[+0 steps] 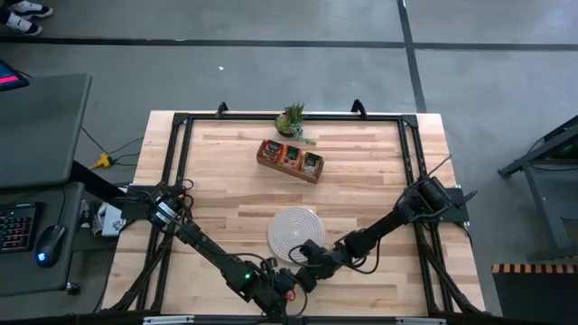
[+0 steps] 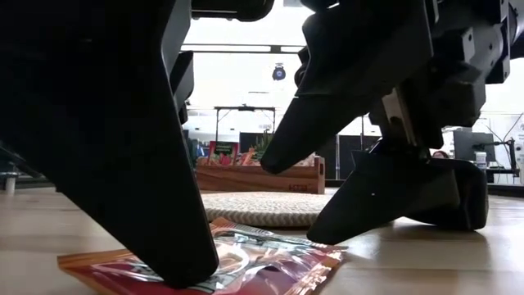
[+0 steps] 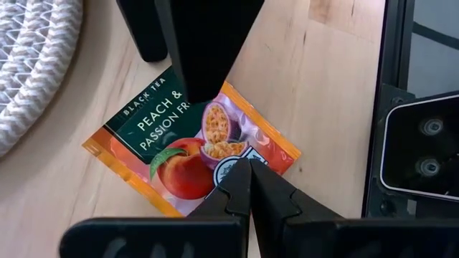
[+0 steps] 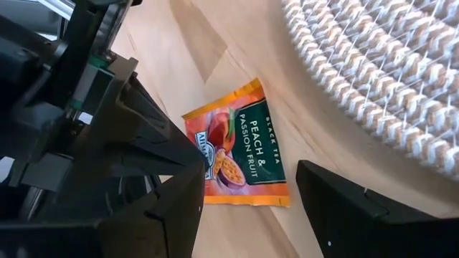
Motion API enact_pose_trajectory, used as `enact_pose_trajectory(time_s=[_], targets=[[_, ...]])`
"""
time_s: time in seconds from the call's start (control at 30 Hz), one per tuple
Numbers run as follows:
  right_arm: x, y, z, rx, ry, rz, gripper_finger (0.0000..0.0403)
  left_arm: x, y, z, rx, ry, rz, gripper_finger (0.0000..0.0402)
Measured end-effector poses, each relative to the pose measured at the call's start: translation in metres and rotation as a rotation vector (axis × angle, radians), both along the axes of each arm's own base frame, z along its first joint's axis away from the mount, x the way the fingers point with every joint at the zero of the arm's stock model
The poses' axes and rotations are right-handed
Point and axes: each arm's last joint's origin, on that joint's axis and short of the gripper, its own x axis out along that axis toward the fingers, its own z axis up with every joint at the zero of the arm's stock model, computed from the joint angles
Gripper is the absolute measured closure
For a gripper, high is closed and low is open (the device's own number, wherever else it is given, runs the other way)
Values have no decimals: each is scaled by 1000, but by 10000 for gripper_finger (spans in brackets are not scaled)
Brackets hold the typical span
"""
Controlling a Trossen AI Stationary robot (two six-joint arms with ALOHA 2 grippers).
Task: Pick & Place Tea
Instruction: Put the orange tea bag into the middle section of the wooden organizer
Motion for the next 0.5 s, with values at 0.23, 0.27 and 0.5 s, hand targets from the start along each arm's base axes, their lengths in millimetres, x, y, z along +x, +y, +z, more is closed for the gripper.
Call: enact_pose_trajectory(time_s=[0.23,0.27,0.5], targets=[[-4,7,0,17,13,22,182,0,0,0,7,-4,-14,402],[-5,8,-1,16,15,23,182,0,0,0,7,-4,-14,402],[-8,12,-4,14,22,40,182,1,0,0,13,-17,-28,402]])
